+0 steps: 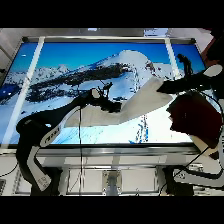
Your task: Fold the shirts.
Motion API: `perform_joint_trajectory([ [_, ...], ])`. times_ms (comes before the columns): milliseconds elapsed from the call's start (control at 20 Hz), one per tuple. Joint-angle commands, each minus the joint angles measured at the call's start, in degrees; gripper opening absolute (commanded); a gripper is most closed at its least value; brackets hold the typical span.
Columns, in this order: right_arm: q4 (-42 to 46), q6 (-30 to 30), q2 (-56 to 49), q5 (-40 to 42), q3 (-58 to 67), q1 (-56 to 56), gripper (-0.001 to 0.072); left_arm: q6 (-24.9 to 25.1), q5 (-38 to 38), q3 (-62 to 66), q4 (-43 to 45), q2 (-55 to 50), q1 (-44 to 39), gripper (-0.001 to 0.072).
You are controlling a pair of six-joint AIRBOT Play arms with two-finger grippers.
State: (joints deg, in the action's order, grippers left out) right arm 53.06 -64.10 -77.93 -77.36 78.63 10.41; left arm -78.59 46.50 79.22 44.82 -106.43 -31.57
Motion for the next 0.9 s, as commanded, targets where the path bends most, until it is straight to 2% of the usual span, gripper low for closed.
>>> perform_joint_trajectory([
  [0,-1.1,-1.0,1.0,-4.2,3.6,-0.1,0.0034,0.6,-1.7,2.6,-4.7,0.1,-0.9,0.0008],
  [100,-1.6,-2.0,1.0,-5.1,3.6,-0.5,0.0033,0.7,0.5,7.5,-4.1,0.7,0.3,0.0008],
  [200,-2.0,-2.6,1.0,-4.8,3.6,-2.2,0.0033,1.0,5.9,13.3,-2.7,1.6,3.0,0.0007],
  [350,-2.0,-5.6,1.0,-0.4,3.6,-9.5,0.0033,1.0,13.3,19.9,2.1,4.8,9.2,0.0008],
  [450,-1.9,-7.9,0.9,6.4,3.6,-16.9,0.0032,1.0,17.0,22.3,2.8,7.5,14.1,0.0008],
  [700,-2.2,-16.2,-4.9,30.1,3.6,-39.3,0.0031,1.1,22.0,22.8,2.8,14.5,25.2,0.0008],
  [850,-3.2,-22.3,-12.4,38.2,3.6,-48.7,0.0033,3.0,26.2,22.8,2.9,16.7,29.2,0.0008],
])
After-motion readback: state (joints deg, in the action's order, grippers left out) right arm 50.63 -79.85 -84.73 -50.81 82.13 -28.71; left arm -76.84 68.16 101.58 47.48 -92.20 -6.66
